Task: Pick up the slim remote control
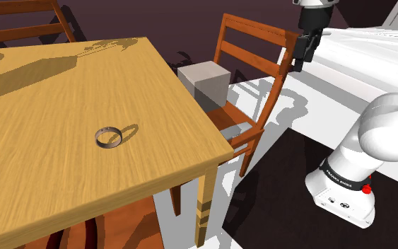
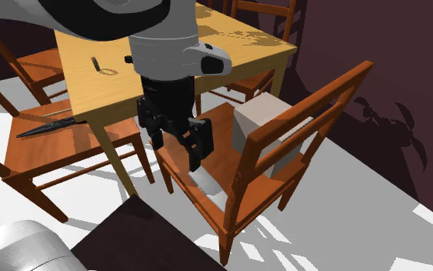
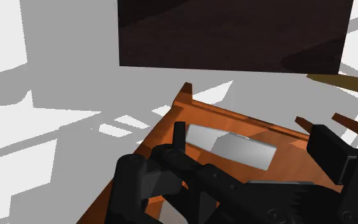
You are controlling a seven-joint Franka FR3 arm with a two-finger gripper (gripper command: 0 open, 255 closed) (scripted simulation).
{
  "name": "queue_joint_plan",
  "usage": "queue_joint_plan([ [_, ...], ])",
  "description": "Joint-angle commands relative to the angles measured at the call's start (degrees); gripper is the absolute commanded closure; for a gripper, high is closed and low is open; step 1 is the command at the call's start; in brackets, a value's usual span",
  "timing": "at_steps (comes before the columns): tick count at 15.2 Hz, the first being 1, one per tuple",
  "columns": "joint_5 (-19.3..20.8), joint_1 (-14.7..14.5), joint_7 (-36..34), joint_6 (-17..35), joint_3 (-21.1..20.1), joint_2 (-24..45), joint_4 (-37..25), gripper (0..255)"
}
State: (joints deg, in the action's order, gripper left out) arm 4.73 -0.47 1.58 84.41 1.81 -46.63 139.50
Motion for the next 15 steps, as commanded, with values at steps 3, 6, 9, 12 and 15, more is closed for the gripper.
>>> queue_joint_plan([
  [3, 1.29, -1.31, 4.69, 4.52, 1.73, 0.78, 3.06, 0],
  [6, 3.12, -3.26, 11.56, 11.56, 4.4, 2.78, 7.04, 0],
  [9, 4.75, -5.18, 18.34, 18.92, 7.05, 5.84, 10.28, 0],
  [12, 6.05, -7.14, 25.1, 26.57, 9.63, 9.95, 12.74, 0],
  [15, 6.92, -9.35, 31.88, 34.39, 12.2, 15.07, 14.42, 0],
])
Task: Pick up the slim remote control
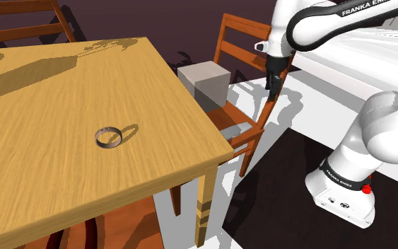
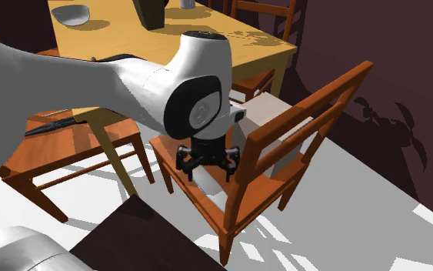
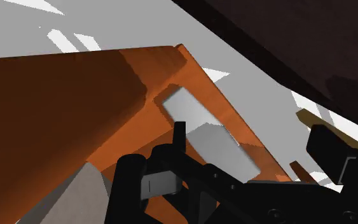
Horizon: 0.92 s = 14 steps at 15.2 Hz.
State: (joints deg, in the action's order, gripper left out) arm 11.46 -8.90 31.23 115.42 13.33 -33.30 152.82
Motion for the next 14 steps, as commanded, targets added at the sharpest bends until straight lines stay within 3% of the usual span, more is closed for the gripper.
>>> queue_joint_plan([
  [1, 0.33, -1.72, 4.53, 6.02, 1.52, 3.65, 1.48, 0],
  [8, -2.17, -8.31, 22.15, 24.09, 6.59, 19.27, 1.89, 0],
  [11, -6.31, -11.65, 31.42, 31.21, 8.05, 26.78, 0.98, 0],
  [14, -13.34, -14.23, 42.56, 37.5, 7.78, 34.48, -0.55, 0],
])
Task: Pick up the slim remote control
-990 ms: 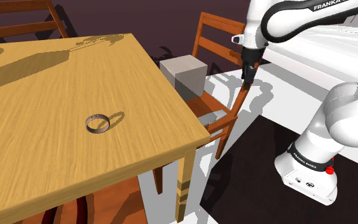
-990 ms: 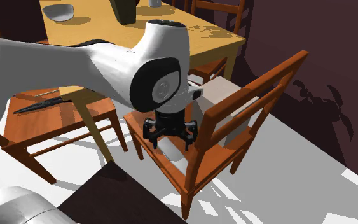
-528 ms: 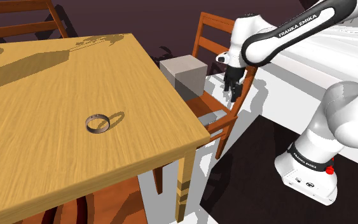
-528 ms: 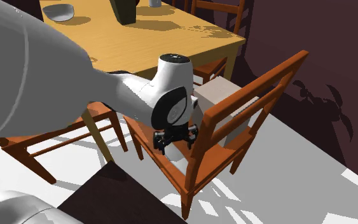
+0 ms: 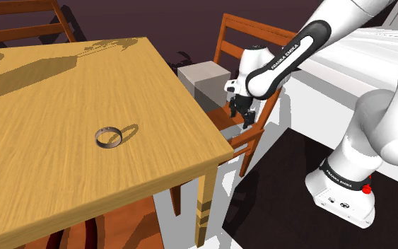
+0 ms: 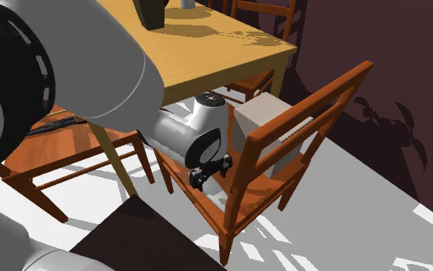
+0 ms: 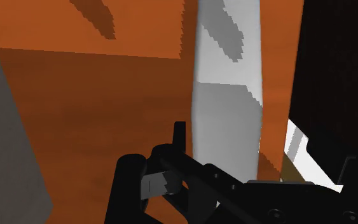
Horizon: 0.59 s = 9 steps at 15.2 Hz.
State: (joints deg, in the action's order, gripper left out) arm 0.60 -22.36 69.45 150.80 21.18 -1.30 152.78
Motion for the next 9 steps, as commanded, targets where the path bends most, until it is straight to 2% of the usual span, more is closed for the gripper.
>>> queue_joint_plan([
  [1, -3.77, -0.87, 6.21, 2.99, -0.49, 3.65, -0.81, 0],
  [9, -11.27, 0.26, 11.67, 9.34, -3.14, 11.13, -1.35, 0],
])
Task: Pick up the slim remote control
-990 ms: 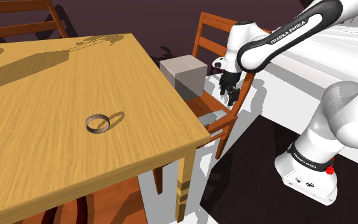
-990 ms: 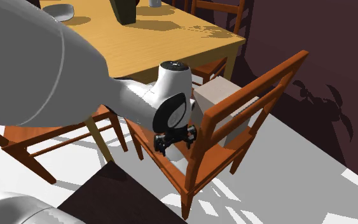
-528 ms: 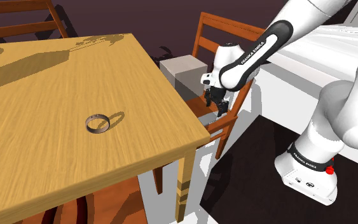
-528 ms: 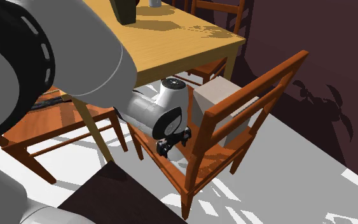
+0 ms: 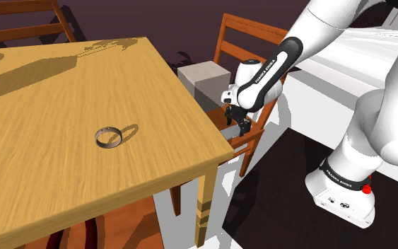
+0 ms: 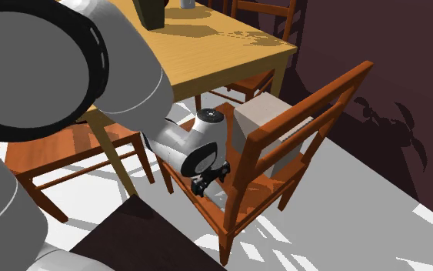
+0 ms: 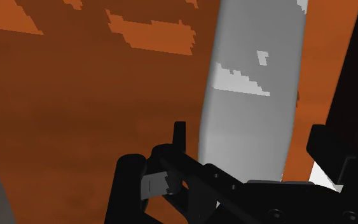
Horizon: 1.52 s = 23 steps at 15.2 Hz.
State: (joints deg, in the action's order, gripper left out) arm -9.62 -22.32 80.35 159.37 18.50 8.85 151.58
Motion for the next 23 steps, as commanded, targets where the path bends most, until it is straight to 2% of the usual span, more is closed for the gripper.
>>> queue_joint_plan([
  [1, -1.04, 0.26, 0.75, 0.77, -0.49, 0.98, -0.15, 0],
  [2, -1.07, 0.29, 0.8, 0.72, -0.49, 1.03, -0.25, 255],
  [11, -1.04, 0.26, 0.75, 0.77, -0.49, 0.98, -0.15, 255],
  [16, 4.09, -0.88, -2.98, -3.34, 1.72, -3.99, 0.32, 255],
  [23, 9.77, -0.82, -7.1, -9.56, 2.68, -10.62, 0.22, 255],
])
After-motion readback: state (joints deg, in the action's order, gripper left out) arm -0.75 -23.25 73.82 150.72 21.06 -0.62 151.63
